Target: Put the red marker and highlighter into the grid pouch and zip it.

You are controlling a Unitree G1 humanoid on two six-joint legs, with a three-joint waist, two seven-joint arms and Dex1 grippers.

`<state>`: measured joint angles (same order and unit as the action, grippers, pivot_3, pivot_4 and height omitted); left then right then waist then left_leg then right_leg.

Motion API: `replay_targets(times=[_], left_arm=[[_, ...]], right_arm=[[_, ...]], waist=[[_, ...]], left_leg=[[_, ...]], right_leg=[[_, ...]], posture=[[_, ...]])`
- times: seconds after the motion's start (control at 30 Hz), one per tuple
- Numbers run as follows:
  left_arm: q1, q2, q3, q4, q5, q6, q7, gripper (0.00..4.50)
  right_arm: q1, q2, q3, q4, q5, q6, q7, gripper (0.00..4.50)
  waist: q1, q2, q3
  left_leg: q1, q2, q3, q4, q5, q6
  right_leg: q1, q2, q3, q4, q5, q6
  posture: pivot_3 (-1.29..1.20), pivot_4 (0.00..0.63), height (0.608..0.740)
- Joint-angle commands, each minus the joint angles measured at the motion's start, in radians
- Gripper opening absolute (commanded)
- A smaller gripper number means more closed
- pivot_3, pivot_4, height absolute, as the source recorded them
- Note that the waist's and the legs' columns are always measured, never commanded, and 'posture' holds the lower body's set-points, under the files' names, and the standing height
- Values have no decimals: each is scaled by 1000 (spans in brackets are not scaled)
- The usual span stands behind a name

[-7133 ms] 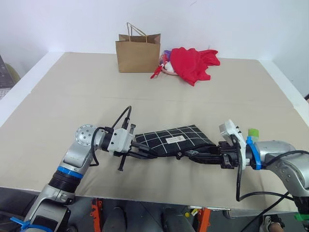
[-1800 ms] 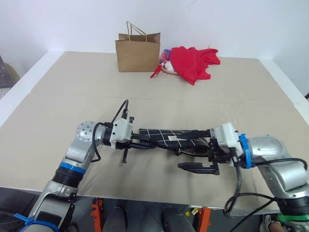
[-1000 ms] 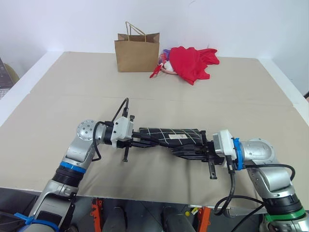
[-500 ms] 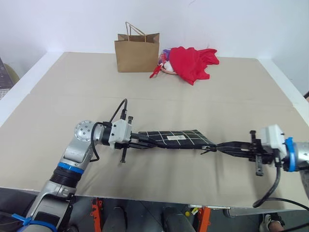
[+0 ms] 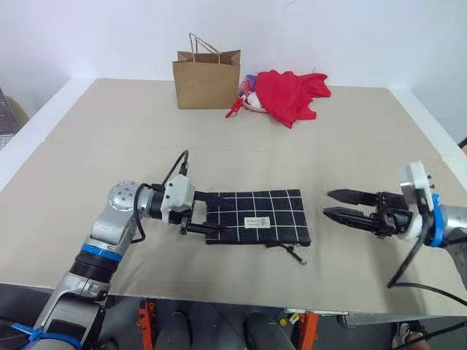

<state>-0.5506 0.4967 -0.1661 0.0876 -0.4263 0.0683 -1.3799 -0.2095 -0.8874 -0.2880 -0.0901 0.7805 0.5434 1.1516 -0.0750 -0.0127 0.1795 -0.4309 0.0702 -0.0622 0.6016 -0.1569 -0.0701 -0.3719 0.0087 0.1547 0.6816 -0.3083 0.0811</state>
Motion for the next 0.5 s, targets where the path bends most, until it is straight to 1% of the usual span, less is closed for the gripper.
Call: replay_targets(times=[0.03, 0.1, 0.2, 0.3, 0.5], left_arm=[[-2, 24, 63, -62, -66, 113, 50, 4410], [4, 37, 91, -47, -58, 130, 87, 4410], [34, 58, 142, -30, -32, 140, 173, 4410], [75, 73, 184, -33, 8, 170, 290, 4410], [212, 80, 251, -102, 54, 171, 457, 4410]], right_arm=[[-26, 9, -13, 21, -1, 23, -21, 4396], [-27, 25, 6, 33, -16, 19, -19, 4396], [-26, 61, 24, 62, -75, -51, -27, 4396], [-24, 100, 15, 80, -105, -85, -67, 4396], [13, 123, -17, 97, -155, -160, -97, 4396]], waist=[[0, 0, 0], [0, 0, 0], [-1, 0, 0], [-1, 0, 0], [0, 0, 0]], left_leg=[[0, 0, 0, 0, 0, 0], [0, 0, 0, 0, 0, 0], [0, 0, 0, 0, 0, 1], [0, 0, 0, -1, 0, 1], [0, 0, 0, -1, 0, 0]], right_leg=[[0, 0, 0, 0, 0, 0], [0, 0, 0, 0, 0, 0], [0, 0, 0, 0, -1, 0], [-1, 0, 0, 0, -1, 0], [0, 0, 0, 0, -1, 0]], posture=[[0, 150, 740], [0, 150, 740], [0, 150, 740], [0, 150, 740], [0, 150, 740]])
